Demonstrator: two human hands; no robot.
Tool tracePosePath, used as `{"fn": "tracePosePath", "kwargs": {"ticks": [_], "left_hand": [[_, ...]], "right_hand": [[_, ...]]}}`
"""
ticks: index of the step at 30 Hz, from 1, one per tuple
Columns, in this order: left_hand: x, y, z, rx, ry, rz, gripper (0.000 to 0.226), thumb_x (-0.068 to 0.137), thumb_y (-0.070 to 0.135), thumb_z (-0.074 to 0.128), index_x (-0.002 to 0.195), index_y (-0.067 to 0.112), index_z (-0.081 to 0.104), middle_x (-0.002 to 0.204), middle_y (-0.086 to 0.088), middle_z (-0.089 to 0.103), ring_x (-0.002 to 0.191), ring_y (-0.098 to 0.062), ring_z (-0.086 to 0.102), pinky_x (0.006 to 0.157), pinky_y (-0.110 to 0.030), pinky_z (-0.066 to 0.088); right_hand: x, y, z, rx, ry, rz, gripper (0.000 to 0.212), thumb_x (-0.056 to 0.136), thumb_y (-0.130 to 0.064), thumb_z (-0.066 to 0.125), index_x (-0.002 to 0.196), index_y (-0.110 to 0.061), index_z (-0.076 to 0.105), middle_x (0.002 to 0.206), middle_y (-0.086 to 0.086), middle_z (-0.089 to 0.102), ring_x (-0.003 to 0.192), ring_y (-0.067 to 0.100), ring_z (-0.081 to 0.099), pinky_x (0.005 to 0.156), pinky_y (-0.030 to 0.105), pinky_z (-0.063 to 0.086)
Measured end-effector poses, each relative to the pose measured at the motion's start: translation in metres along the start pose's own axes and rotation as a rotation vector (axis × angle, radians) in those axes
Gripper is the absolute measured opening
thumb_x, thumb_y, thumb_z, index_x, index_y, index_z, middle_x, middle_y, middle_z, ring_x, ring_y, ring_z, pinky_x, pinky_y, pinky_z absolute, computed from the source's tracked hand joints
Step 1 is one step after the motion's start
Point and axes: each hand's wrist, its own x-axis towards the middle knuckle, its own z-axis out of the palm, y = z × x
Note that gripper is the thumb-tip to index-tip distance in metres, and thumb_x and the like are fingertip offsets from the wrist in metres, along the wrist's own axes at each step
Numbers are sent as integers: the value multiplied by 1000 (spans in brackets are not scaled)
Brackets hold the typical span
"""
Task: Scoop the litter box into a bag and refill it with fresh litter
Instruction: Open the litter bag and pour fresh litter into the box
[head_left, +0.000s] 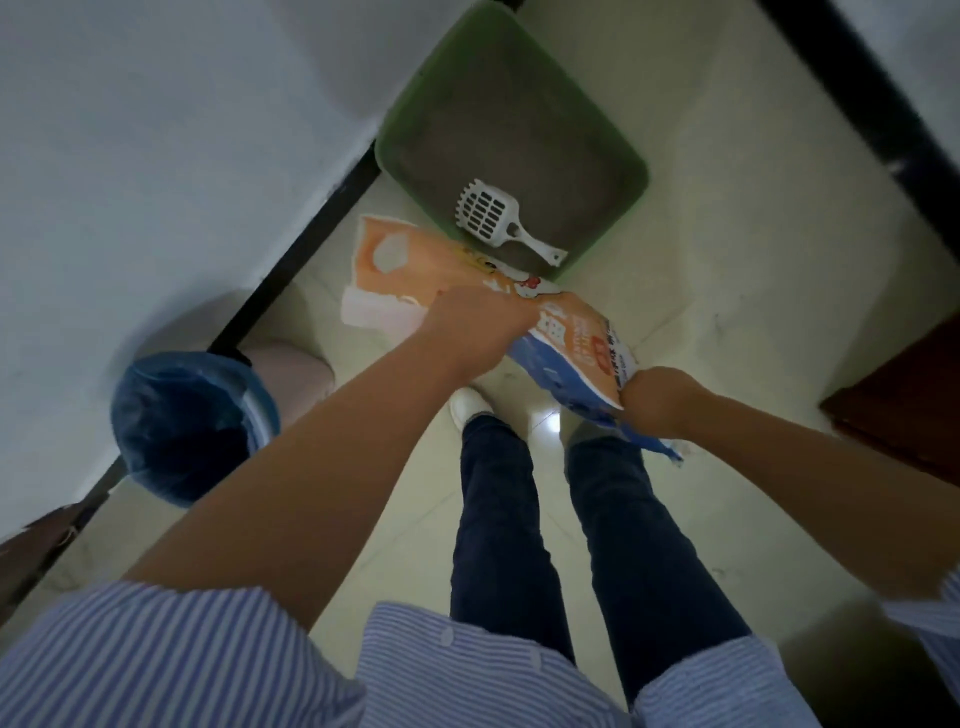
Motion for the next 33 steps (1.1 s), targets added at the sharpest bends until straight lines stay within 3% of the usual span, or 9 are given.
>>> {"fn": "tracePosePath", "kwargs": {"ticks": [3,9,16,17,19,20,22,24,33], "left_hand": [[9,-6,-9,-51,71,-64,45,96,11,36,140,16,32,124,-13,53,110,-30,55,73,-34,38],[36,-8,-26,-72,124,-46,44,95,6,37,138,15,37,129,-13,51,116,-32,51,88,-38,44],[54,-4,-48,-53,115,16,47,92,4,42,138,15,38,132,-14,47,118,-31,47,94,-40,39],[58,-2,-52,-41,171,62,46,87,5,53,132,14,47,125,-14,54,112,-29,54,89,-39,44],[64,-1,-63,-47,283,146,41,61,6,79,101,11,69,93,-14,68,80,-26,67,67,-33,53],[67,-1,-66,-53,280,173,40,61,5,79,99,10,69,91,-15,68,79,-26,67,67,-33,53],[73,3,-65,-43,145,138,40,87,4,52,126,9,51,122,-14,56,110,-30,55,91,-40,46],[77,5,-64,-69,104,100,42,93,3,37,134,10,41,135,-12,46,122,-31,46,102,-43,37],[80,7,-76,-121,114,-41,39,95,5,35,133,9,44,136,-11,47,123,-29,46,100,-38,36]], "right_hand": [[-19,10,-24,-39,15,29,33,98,-19,34,121,-3,52,123,14,58,113,28,55,94,33,45],[-45,39,-62,-50,-13,129,35,98,-17,34,123,0,50,126,17,55,115,30,53,94,35,44],[-57,57,-67,190,-29,268,43,99,-30,37,133,-5,38,130,14,52,115,30,55,97,34,44],[-58,62,-66,237,-29,288,44,98,-33,38,133,-6,38,130,13,52,114,30,55,97,33,44],[-60,71,-63,284,-38,322,46,97,-35,39,133,-7,37,129,12,52,113,29,56,97,33,44],[-60,73,-62,275,-54,335,46,97,-35,39,133,-7,36,129,12,52,113,28,56,96,32,45],[-60,76,-61,255,-67,340,46,97,-34,38,134,-7,37,128,12,53,112,27,56,94,30,46],[-59,77,-62,257,-78,324,44,98,-31,38,133,-6,39,127,12,53,112,26,56,92,29,46],[-67,77,-78,341,-104,250,35,98,-22,37,124,0,47,124,18,55,110,29,55,91,30,44]]}}
